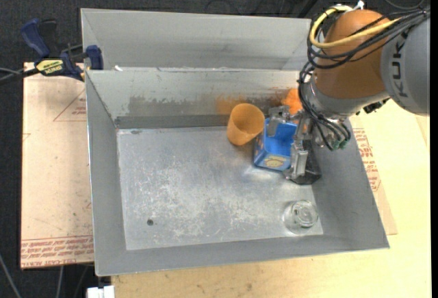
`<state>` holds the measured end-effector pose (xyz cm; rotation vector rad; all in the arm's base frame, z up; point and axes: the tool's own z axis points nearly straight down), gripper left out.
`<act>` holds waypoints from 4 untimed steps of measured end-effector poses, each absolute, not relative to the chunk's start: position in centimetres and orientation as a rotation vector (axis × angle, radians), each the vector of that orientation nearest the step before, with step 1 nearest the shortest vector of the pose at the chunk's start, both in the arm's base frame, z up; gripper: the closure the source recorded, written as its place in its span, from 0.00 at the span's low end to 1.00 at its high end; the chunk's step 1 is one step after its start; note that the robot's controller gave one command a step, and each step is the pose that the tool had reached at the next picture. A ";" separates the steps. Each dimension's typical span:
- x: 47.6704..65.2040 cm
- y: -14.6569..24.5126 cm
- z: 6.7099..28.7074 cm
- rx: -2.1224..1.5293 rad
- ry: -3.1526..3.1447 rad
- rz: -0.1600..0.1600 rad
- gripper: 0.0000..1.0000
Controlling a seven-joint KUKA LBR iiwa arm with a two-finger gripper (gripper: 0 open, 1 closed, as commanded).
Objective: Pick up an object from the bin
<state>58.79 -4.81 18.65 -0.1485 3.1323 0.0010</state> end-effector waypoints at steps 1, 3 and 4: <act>60.9 -9.5 7.1 0.451 3.114 0.012 1.00; 60.9 -9.4 7.2 0.444 3.114 0.011 0.00; 61.1 -9.6 7.4 0.445 3.106 0.007 1.00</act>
Offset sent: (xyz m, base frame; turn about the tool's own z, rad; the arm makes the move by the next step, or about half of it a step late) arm 0.0000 0.0000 0.0000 0.0000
